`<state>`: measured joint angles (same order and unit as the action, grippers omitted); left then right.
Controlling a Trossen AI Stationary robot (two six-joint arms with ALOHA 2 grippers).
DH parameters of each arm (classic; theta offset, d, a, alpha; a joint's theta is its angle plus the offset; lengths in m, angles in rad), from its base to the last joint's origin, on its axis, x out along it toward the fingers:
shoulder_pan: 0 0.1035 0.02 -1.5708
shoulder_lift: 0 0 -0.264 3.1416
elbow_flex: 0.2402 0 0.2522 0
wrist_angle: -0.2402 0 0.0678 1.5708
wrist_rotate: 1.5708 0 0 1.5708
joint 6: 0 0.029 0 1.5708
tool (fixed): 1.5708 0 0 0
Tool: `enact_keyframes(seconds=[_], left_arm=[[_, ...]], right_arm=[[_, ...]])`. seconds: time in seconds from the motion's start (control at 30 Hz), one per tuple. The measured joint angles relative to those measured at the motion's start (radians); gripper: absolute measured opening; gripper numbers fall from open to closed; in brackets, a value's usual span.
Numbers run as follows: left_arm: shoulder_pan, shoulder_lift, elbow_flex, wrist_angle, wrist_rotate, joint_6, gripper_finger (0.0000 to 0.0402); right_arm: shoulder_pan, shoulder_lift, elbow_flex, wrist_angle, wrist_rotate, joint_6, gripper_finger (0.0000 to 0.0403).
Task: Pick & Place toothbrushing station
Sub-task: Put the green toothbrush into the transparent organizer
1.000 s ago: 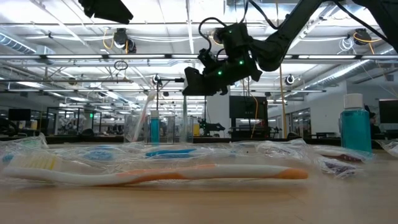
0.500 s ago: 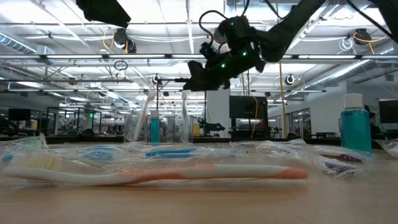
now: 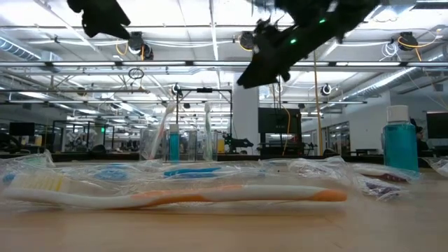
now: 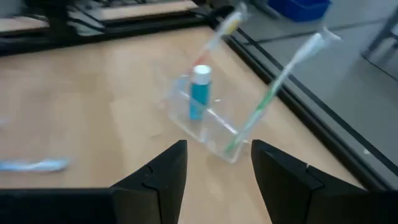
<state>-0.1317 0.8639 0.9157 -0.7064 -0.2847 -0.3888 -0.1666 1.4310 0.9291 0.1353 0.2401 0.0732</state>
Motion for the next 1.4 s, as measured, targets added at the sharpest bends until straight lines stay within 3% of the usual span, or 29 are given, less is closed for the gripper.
enact_keyframes(seconds=[0.23,0.37,0.5,0.87,1.4], left_arm=[[-0.070,0.035,0.001,-0.106,0.075,-0.266,0.0212],[-0.138,0.117,0.000,-0.137,0.069,-0.365,0.0212],[-0.193,0.232,0.000,-0.140,0.133,-0.477,0.0212],[-0.276,0.463,0.000,-0.158,0.233,-0.757,0.0212],[-0.250,0.730,0.000,-0.152,0.367,-0.854,0.0212]], right_arm=[[0.073,-0.203,-0.262,0.261,-0.002,0.022,0.0170],[0.073,-0.293,-0.369,0.448,-0.001,0.056,0.0169],[0.083,-0.341,-0.443,0.564,-0.045,0.038,0.0169],[0.104,-0.351,-0.460,0.563,-0.085,0.043,0.0169],[0.091,-0.350,-0.460,0.573,-0.085,0.001,0.0169]])
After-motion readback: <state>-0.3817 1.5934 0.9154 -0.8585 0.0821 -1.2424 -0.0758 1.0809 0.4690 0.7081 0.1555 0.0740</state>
